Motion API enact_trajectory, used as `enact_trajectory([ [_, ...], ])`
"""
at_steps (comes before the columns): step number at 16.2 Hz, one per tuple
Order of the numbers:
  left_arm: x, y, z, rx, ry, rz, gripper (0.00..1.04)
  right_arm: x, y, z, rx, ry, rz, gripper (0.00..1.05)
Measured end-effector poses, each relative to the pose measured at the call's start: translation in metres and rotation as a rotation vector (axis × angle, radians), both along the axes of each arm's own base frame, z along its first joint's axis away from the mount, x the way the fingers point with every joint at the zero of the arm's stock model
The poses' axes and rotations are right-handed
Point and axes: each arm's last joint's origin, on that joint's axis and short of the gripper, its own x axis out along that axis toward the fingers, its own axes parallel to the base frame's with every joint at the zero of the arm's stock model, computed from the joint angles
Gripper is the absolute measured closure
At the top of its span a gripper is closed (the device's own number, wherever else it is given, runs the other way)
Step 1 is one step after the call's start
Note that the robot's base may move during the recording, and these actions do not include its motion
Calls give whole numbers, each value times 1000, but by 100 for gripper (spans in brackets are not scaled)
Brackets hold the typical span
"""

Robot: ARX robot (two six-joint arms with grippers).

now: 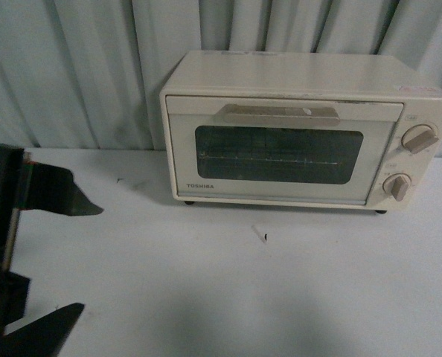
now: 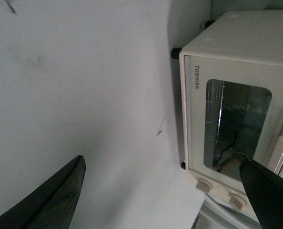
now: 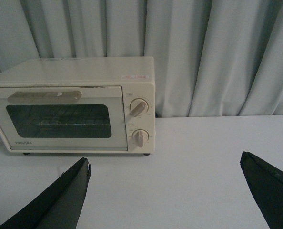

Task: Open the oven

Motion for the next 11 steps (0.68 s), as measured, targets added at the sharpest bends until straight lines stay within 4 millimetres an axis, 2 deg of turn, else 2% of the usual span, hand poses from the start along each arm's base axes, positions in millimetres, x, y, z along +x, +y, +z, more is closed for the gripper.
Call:
enact_trajectory([
  [5,22,-41,-21,-98,6,-12,7,0,0,0,0,0,0,6],
  [6,38,-60,-34,-109,-8,-29,7,0,0,0,0,0,0,6],
  [9,53,-73,-54,-109,18,-38,7,0,0,0,0,0,0,6],
  [11,61,-73,-58,-118,12,-25,7,0,0,0,0,0,0,6],
])
